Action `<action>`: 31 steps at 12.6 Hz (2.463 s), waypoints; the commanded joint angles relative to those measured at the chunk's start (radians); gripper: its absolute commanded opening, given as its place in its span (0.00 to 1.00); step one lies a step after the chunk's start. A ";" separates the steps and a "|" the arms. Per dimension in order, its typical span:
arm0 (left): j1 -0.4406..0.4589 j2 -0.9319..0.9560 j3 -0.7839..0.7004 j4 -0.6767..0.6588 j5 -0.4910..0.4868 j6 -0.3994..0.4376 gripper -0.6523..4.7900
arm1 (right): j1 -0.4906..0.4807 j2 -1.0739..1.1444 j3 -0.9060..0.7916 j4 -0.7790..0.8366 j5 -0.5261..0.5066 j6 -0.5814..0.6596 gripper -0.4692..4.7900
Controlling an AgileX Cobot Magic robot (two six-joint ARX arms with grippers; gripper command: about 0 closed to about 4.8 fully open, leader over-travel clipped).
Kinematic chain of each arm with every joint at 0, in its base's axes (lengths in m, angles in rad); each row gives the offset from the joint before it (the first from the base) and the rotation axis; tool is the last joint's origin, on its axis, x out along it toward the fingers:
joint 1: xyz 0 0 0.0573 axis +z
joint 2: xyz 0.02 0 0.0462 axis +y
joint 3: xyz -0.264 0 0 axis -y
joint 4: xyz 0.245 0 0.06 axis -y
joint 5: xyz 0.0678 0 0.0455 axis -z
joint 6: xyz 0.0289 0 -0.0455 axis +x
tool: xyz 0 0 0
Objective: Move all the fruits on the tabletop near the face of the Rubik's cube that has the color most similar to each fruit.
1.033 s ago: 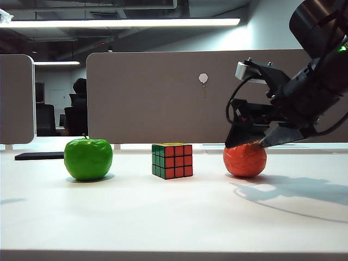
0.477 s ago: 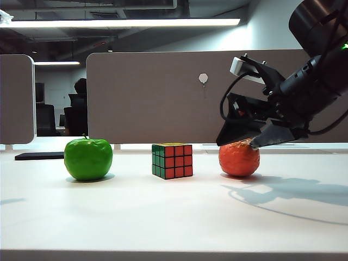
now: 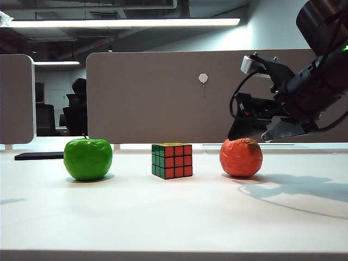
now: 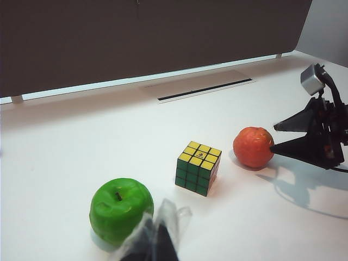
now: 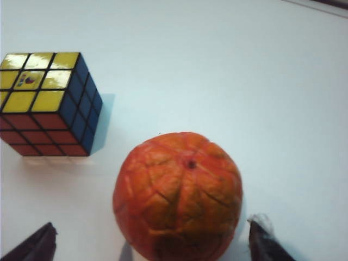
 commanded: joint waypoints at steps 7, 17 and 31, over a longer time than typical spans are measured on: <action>-0.001 0.000 0.003 0.002 0.000 0.001 0.11 | -0.005 0.221 0.154 0.013 -0.060 0.016 1.00; -0.001 0.000 0.003 -0.017 0.001 0.001 0.11 | -0.005 0.226 0.153 0.004 -0.095 0.016 1.00; -0.001 0.000 0.003 -0.025 0.001 0.000 0.12 | 0.063 0.225 0.154 -0.028 -0.373 0.026 1.00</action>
